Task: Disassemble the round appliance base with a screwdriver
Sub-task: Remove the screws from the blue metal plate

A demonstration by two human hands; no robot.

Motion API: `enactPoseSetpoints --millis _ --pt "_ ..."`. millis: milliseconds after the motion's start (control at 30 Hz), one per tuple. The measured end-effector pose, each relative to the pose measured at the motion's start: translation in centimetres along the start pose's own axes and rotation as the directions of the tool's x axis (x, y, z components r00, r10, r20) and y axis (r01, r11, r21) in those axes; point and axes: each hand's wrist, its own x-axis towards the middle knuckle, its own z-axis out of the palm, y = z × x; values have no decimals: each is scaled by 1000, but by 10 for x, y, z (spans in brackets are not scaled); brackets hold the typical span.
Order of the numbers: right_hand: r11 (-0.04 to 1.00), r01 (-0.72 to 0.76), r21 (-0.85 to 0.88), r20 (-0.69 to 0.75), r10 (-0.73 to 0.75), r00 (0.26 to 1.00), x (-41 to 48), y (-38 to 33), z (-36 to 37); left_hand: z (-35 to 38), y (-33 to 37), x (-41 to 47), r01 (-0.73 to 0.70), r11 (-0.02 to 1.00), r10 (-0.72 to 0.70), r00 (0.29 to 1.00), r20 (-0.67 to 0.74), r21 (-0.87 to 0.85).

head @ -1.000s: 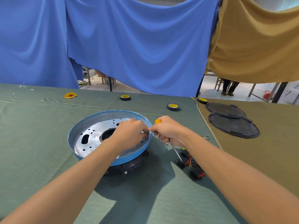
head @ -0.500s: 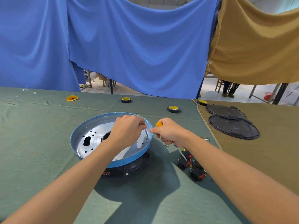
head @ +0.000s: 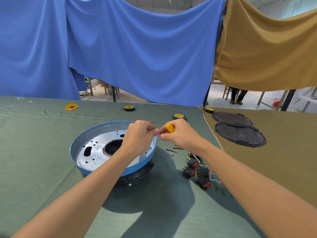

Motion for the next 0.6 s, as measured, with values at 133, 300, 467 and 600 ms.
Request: enactPoseSetpoints --millis 133,300,467,600 --pt "992 -61 -109 -20 59 998 2 9 -1 5 -4 -1 20 998 -23 998 57 63" --pt "904 -209 -373 1 226 974 8 35 14 1 -22 -10 58 977 -94 981 167 206" --pt "830 -220 -513 24 270 963 9 42 36 -12 -29 -24 -5 925 -120 946 302 381" --pt "814 -230 -533 -21 259 966 7 42 42 -25 -21 -42 -5 854 -227 896 382 520"
